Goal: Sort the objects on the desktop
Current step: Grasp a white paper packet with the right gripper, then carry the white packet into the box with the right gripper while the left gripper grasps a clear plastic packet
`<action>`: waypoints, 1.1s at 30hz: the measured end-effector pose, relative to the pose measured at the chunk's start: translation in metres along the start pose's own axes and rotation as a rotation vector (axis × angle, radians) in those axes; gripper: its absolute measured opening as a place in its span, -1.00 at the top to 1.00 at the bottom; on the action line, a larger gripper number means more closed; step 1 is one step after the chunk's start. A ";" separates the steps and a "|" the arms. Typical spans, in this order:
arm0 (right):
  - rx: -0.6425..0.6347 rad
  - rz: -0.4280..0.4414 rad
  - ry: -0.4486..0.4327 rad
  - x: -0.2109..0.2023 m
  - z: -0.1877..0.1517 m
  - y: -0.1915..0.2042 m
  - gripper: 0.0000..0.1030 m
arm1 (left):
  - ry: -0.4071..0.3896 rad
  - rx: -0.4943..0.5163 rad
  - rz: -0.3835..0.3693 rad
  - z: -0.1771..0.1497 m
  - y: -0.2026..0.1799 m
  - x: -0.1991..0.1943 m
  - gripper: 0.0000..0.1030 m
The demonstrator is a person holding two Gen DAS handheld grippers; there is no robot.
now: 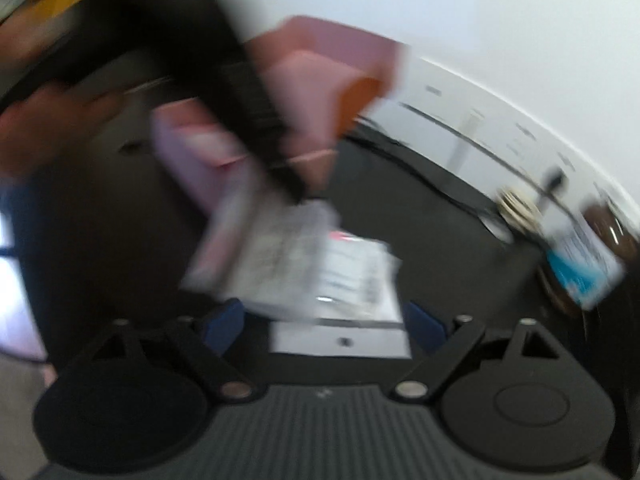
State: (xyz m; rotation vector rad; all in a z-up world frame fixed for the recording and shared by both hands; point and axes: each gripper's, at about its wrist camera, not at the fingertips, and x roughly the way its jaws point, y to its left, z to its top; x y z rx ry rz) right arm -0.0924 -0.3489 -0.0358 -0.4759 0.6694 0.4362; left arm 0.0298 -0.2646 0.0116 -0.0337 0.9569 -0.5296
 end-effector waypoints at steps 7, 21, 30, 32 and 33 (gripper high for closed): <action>-0.037 -0.001 -0.076 0.013 0.013 0.030 -0.69 | 0.012 -0.025 0.000 0.006 -0.002 0.003 0.96; 0.030 -0.080 -0.086 0.013 0.023 0.014 0.80 | -0.032 -0.036 0.028 -0.004 0.019 -0.021 -0.56; -0.020 -0.184 -0.163 0.004 0.028 0.023 0.80 | 0.038 -0.114 -0.046 -0.002 0.009 -0.015 -0.53; -0.007 -0.183 -0.157 0.005 0.026 0.021 0.80 | 0.061 -0.148 -0.063 -0.001 0.011 -0.010 -0.50; -0.009 -0.181 -0.156 0.005 0.026 0.020 0.80 | 0.067 -0.163 -0.066 0.000 0.012 -0.009 -0.50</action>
